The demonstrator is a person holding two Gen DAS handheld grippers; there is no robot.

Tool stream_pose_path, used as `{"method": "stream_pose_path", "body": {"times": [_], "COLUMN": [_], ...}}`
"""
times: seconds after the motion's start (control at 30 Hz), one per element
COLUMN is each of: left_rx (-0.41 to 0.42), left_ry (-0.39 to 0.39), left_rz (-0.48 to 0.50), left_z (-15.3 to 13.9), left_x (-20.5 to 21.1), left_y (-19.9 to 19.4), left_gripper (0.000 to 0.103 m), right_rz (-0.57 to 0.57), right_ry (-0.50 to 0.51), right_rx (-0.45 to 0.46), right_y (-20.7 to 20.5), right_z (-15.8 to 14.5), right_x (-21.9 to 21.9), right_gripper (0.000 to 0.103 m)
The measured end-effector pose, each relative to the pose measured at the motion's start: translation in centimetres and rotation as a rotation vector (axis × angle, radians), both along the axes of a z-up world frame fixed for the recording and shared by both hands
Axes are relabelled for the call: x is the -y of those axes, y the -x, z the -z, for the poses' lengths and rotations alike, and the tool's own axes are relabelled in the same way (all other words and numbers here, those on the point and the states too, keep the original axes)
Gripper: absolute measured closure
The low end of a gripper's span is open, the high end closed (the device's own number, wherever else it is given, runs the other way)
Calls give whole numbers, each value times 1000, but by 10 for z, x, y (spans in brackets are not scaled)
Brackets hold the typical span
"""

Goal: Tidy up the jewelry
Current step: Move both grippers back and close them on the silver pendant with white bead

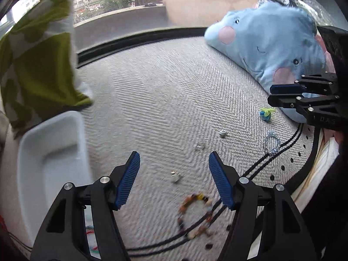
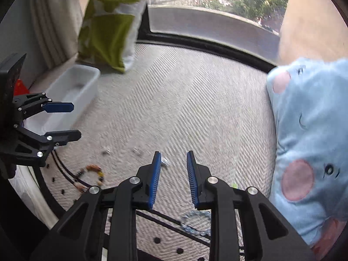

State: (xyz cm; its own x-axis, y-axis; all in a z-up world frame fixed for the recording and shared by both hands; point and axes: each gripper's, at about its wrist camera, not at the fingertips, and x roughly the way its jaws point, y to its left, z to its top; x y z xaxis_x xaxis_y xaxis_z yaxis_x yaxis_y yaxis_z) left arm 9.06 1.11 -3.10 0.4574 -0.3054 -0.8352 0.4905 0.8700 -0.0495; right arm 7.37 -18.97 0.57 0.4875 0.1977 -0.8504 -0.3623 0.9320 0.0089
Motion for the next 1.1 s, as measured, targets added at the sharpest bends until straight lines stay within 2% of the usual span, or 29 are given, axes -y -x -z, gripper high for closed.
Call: {"method": "stream_pose_path", "body": {"times": [0.13,0.2,0.23,0.4,0.6,0.87,0.97,1.03,1.07,1.1], "left_rx": [-10,-14,-14,-49,-73,-107,-118,-109,-102,-97], "left_ry": [-49,-78,-93,-110,-120,-111,-89,-100,-107,-107], "left_rz": [2,16,25,20,33,39,20,14,16,24], "left_z": [31,45,50,72,85,94,93,93,92,92], "left_x": [16,19,20,16,13,13,9,7,7,6], "left_y": [-6,-8,-10,-18,-18,-21,-28,-30,-28,-27], "left_gripper": [37,37,37,37,37,39,45,54,56,59], "right_rz": [16,17,9,-51,-60,-46,-48,-50,-48,-49], "right_ry": [-32,-62,-66,9,43,79,85,89,90,95], "right_rx": [-28,-40,-45,-56,-98,-134,-130,-130,-130,-128], "right_y": [-7,-11,-13,-25,-43,-51,-51,-52,-51,-51], "right_z": [24,34,39,62,93,112,118,118,118,118], "right_x": [4,1,-2,-26,-41,-40,-41,-42,-43,-44], "right_gripper": [76,67,66,66,66,66,66,66,67,73]}}
